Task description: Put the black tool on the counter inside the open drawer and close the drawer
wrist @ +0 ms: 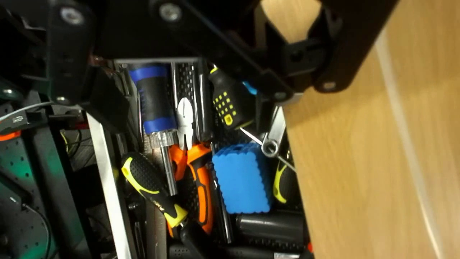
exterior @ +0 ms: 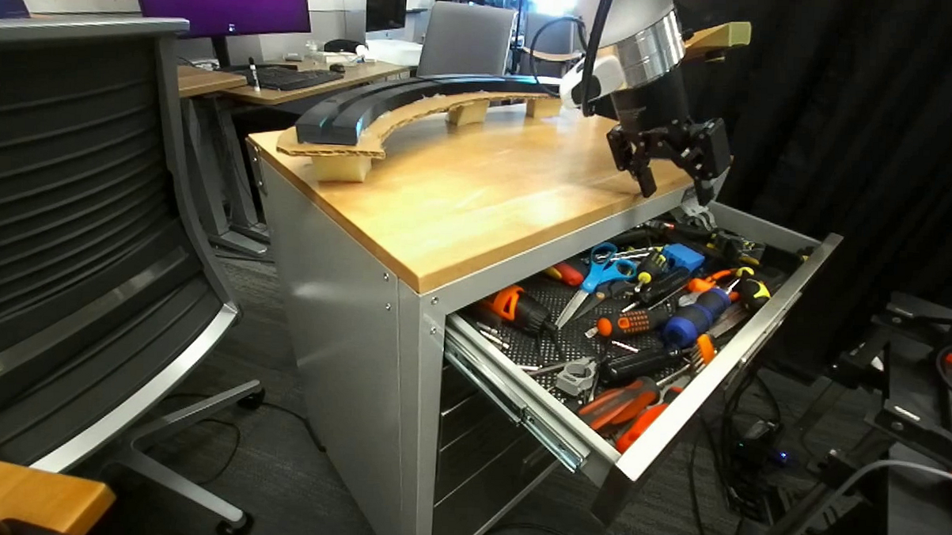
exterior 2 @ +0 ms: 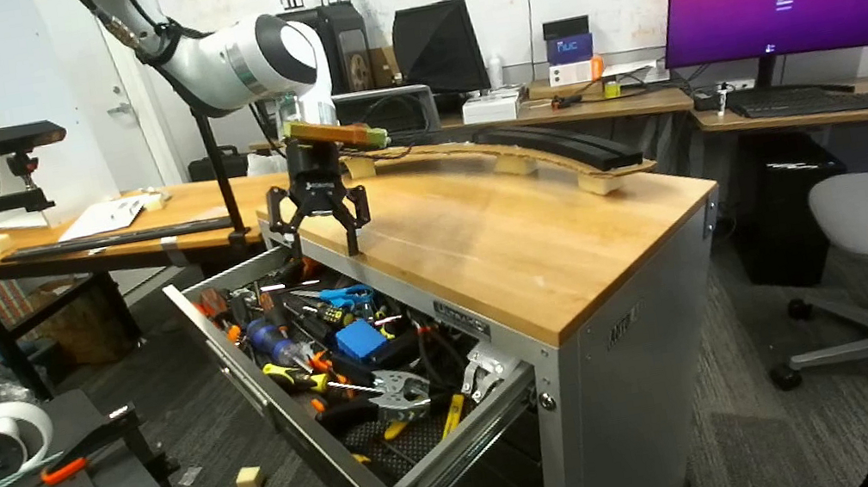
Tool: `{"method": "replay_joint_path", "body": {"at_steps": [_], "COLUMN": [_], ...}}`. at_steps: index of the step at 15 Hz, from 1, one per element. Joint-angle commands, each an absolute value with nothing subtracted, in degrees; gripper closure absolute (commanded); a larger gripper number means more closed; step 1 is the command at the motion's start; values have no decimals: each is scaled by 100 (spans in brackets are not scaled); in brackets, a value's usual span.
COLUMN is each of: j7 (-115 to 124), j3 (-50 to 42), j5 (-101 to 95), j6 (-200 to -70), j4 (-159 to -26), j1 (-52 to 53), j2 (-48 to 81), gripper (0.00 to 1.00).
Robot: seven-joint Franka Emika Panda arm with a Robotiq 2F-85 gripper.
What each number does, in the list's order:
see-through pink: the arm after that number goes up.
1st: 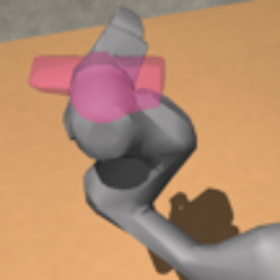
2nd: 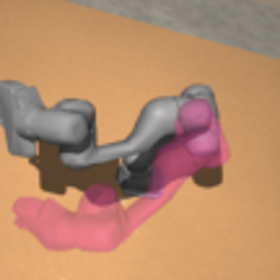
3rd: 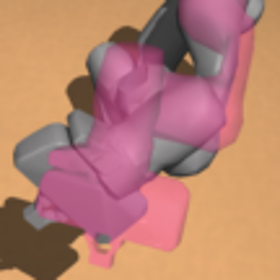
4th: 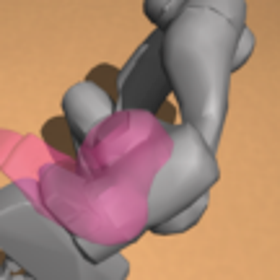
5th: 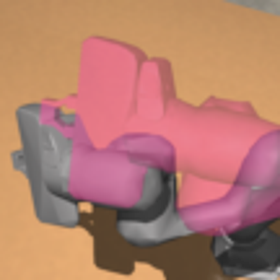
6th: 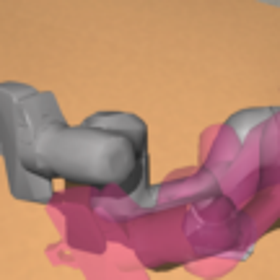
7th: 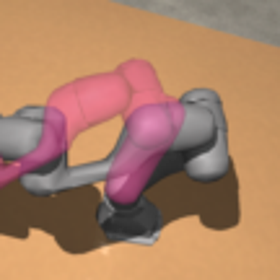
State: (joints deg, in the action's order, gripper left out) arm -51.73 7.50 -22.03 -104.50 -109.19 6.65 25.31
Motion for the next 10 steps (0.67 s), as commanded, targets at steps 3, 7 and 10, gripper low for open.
{"method": "replay_joint_path", "body": {"at_steps": [3,7,10], "j7": [-4550,-4202,-3869], "j3": [337,-42,-270], "j5": [-1850,-1550,-1227], "j6": [-10624,-10800,-10984], "j4": [-11875,-12527,-12985], "j1": [-1,-507,-789], "j2": [1647,1320,1137], "gripper": [0,0,0]}}
